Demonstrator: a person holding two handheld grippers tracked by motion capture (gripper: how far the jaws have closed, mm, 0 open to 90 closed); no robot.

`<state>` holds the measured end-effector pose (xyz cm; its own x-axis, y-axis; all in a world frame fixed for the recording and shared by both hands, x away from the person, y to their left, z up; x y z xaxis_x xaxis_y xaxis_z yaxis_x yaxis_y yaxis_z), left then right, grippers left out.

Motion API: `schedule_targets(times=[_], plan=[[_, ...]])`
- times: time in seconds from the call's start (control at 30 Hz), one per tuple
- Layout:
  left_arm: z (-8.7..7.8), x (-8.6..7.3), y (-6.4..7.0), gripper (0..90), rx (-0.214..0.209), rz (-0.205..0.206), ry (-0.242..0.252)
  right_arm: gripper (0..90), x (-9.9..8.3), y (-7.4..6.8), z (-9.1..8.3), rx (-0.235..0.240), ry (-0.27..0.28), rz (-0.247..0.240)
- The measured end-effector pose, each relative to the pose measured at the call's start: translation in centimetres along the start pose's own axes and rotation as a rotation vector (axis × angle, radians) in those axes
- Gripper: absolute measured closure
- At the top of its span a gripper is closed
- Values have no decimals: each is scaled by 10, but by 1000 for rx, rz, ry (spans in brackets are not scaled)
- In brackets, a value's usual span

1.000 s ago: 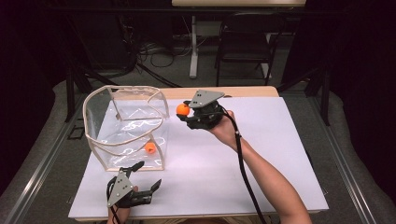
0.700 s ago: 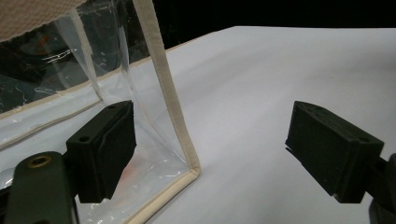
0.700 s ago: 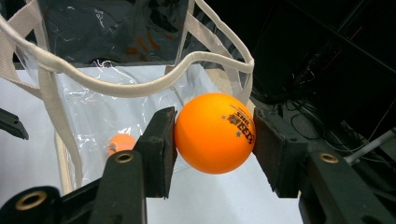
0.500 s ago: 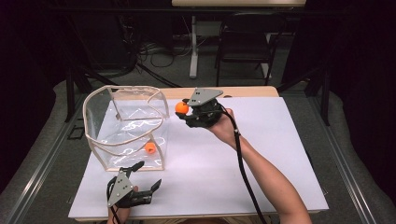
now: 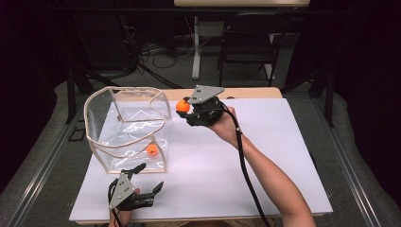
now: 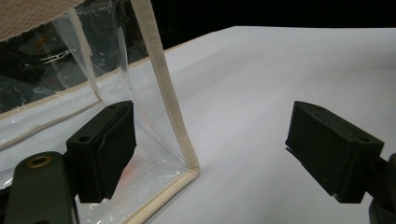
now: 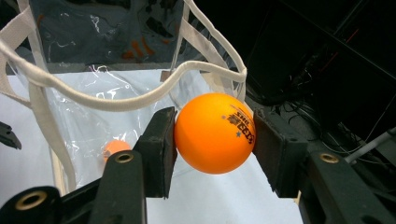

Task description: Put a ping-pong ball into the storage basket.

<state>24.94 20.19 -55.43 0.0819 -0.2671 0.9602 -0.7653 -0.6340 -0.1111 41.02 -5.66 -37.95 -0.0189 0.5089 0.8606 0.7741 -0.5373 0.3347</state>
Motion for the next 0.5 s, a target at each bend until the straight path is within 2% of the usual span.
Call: schedule_targets(times=[0.5], plan=[[0,0,0,158,-1,1,3,507,14,2,4,-5,10,-14]])
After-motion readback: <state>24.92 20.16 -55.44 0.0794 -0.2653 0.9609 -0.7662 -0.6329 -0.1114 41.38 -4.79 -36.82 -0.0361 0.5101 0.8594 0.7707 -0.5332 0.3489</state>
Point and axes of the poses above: each handheld gripper's, and its own axes: z roughly forward along the jaws, x roughly out of its top, y roughly to its right, the point moved 1 cm from there along z, roughly forward along the jaws, and after that the axes turned 6 degrees about -x, right-handed, at the moved point
